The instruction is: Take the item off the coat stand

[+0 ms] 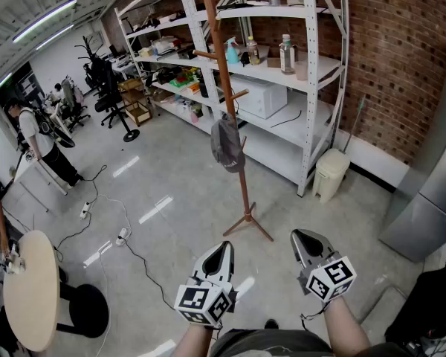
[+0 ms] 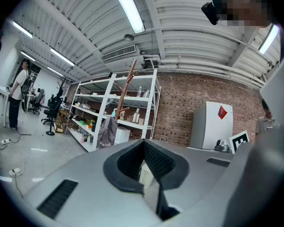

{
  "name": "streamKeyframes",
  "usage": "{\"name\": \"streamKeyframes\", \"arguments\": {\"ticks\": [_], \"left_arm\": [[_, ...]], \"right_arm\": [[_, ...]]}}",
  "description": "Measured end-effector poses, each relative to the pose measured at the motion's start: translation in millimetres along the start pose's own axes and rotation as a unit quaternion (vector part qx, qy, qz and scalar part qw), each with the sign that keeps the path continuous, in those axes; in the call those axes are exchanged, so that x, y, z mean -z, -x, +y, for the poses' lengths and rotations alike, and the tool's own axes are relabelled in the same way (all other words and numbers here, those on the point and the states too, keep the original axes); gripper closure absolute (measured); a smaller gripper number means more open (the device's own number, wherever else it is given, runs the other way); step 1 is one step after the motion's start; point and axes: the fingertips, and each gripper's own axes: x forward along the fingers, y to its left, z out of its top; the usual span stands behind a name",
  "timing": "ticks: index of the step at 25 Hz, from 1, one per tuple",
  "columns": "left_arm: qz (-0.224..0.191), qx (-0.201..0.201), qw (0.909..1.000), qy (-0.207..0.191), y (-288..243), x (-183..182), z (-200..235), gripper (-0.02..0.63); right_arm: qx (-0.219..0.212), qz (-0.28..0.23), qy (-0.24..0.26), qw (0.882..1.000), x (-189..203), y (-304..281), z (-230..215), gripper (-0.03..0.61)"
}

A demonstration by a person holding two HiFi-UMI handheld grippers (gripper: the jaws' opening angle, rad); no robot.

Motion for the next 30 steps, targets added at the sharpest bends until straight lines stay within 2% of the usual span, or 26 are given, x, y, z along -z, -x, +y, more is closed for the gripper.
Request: {"name": "streamKeyframes", "arguments": {"ticks": [5, 9, 18, 24, 30], "left_arm": [[-0.010, -0.009, 0.9999, -0.002, -13.2, -3.1, -7.6, 0.606], [-0.002, -0.016, 0.9999, 0.003, -23.5, 4.5, -5.6, 0.606], [0.008, -0.015, 0.9998, 0.010, -63.1, 16.9, 11.3, 0.606], [0.006, -0.008, 0.9999, 0.010, -104.7, 15.4, 33.8, 0.606], [0.010, -0.013, 0.9998, 0.004, -143.1, 12.8, 66.5, 0.606]], "right_arm": [[-0.010, 0.002, -0.007, 1.000, -0.9, -1.1, -17.0, 0.569], [-0.020, 0.007, -0.004, 1.000, 0.2, -6.4, -22.4, 0.569], [-0.006, 0.028, -0.001, 1.000, 10.7, -22.6, -57.1, 0.569], [-0.008, 0.032, 0.022, 0.999, 4.1, -57.7, -70.4, 0.569], [-0.003, 0.045, 0.018, 0.999, 7.2, -101.2, -90.0, 0.569]]}}
